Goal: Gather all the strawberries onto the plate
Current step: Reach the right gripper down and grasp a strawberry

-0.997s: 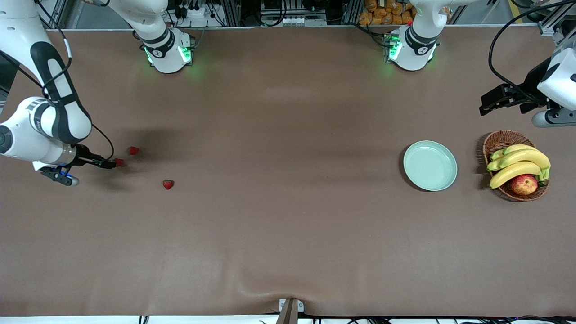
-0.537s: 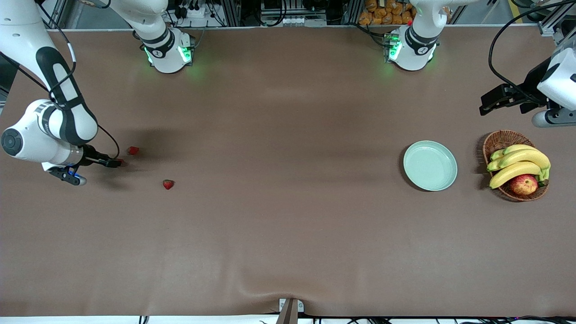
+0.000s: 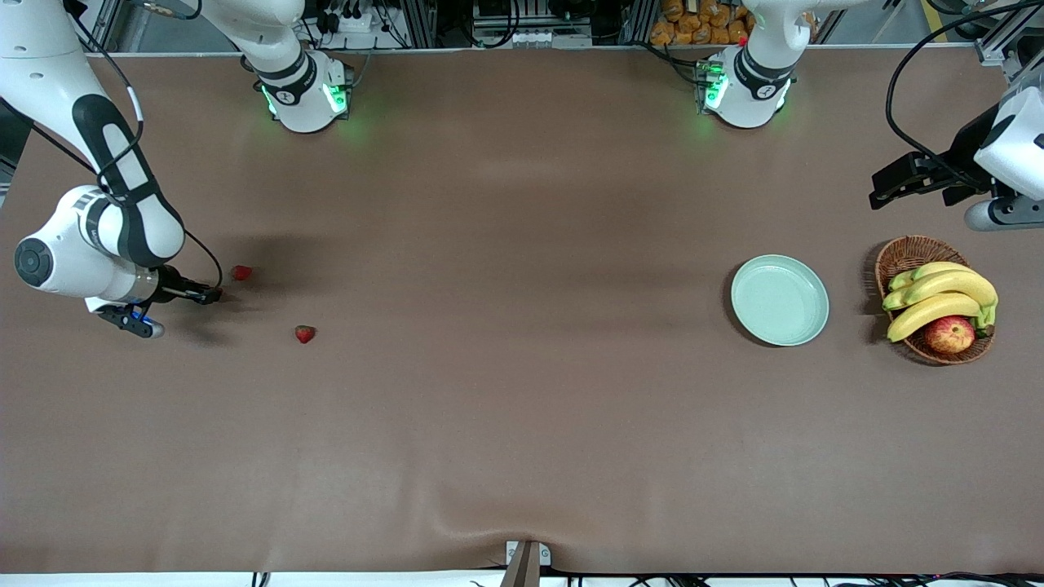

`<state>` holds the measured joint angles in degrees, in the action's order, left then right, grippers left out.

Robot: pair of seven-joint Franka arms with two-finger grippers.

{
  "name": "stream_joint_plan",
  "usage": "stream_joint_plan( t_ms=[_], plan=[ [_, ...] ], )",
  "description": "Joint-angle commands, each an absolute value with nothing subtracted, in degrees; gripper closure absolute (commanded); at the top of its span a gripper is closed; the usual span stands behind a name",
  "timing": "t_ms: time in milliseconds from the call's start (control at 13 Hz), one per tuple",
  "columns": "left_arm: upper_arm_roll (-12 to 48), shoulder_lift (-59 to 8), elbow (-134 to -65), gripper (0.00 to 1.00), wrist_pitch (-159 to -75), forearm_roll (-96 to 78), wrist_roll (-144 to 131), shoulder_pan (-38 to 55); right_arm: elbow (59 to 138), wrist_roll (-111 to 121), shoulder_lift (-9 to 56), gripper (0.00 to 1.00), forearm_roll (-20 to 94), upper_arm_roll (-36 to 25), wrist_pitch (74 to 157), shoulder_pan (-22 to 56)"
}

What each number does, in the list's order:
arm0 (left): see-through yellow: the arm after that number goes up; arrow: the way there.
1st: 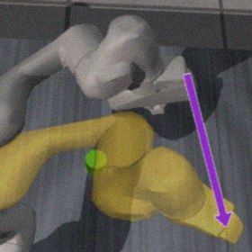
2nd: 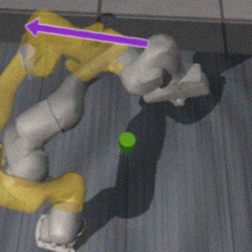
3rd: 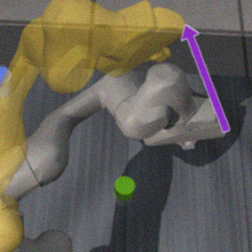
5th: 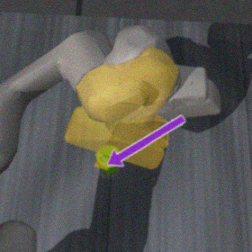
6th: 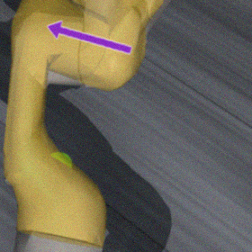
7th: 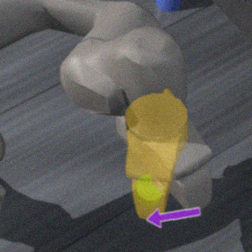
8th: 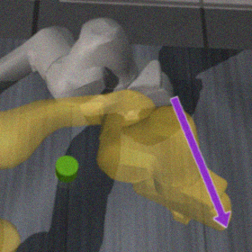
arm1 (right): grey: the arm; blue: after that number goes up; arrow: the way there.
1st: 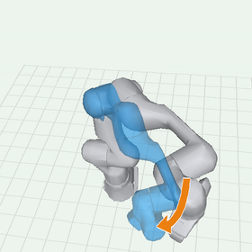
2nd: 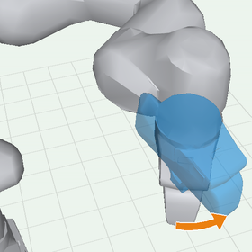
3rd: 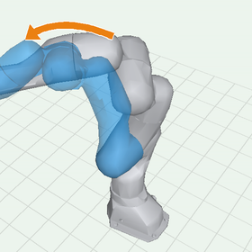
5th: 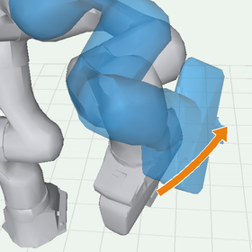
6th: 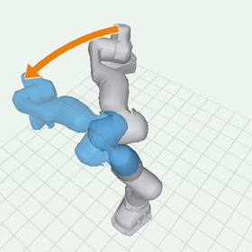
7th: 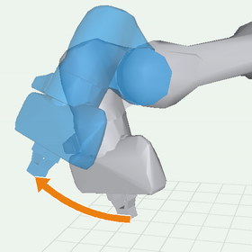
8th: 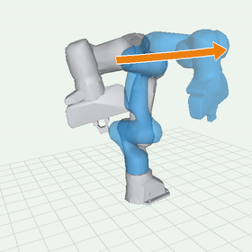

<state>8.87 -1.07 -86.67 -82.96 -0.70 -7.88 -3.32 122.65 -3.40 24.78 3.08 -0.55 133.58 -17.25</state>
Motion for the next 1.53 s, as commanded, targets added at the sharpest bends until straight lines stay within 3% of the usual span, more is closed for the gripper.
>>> stream_joint_plan(
  t_ms=[0,230,537,997,1458],
  plan=[
    [9.1,-0.6,-86.9,0.0,-82.9,0.3,-6.9,-3.9,121.7,-4.1,25.0,1.0,3.2,0.1,132.6,-17.3],
    [9.0,-0.6,-88.1,0.0,-82.9,0.3,-6.6,-4.8,115.0,-4.0,24.9,1.0,3.2,0.0,122.8,-17.1],
    [9.0,-0.7,-89.0,0.0,-83.1,0.3,-6.5,-5.1,108.8,-3.9,24.5,1.0,3.1,0.1,115.5,-16.8],
    [9.0,-2.6,-89.6,0.0,-85.1,0.3,-6.5,-4.9,94.0,-14.5,24.3,1.0,3.2,0.3,98.4,-9.2],
    [9.1,-3.3,-91.3,0.0,-87.0,0.5,-6.5,-4.8,90.7,-34.8,24.9,1.0,14.2,0.3,99.7,3.8]
  ],
)
